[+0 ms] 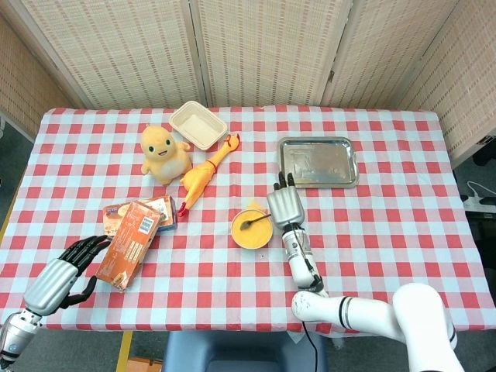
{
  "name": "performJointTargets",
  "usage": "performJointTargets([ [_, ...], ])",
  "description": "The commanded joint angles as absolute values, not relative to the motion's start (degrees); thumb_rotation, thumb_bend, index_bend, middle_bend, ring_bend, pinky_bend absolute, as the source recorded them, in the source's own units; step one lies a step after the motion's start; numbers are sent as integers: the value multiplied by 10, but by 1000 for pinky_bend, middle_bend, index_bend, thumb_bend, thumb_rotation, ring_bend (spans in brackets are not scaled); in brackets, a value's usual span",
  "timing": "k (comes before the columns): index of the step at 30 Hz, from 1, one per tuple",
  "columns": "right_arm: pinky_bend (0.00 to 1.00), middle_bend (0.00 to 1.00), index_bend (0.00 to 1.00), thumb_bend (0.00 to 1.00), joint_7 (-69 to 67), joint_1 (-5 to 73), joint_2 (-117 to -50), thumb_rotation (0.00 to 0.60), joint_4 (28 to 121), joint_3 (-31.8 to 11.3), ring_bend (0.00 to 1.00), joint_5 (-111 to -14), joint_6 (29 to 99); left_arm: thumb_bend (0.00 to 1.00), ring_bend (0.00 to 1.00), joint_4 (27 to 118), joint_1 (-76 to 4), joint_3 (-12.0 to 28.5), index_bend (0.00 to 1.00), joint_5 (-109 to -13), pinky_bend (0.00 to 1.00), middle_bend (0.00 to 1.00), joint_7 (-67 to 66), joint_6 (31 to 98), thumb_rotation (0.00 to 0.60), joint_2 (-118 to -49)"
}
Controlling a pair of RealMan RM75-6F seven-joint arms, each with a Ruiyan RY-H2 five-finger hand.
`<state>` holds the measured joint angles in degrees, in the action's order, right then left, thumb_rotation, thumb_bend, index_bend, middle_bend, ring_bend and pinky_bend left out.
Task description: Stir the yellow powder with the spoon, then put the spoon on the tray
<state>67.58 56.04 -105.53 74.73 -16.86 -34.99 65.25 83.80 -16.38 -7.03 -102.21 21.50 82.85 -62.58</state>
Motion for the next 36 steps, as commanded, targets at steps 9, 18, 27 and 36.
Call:
performJointTargets([
  [9,110,298,1000,612,651,528,-965,600,890,-149,33,-354,699,622,0,843,-162,-72,0,-1027,95,0,201,830,600,-628],
  [18,111,299,1000,613,581,486,-933,600,927,-88,33,-446,711,620,0,841,-161,-66,0,-1019,95,0,194,830,600,-632],
  [27,111,299,1000,613,597,502,-967,600,876,-90,33,-449,700,621,0,842,-157,-66,0,-1021,95,0,192,839,600,-632],
  [36,111,299,1000,613,628,524,-1014,600,803,-105,33,-419,689,621,0,839,-158,-67,0,-1022,95,0,200,837,600,-630],
])
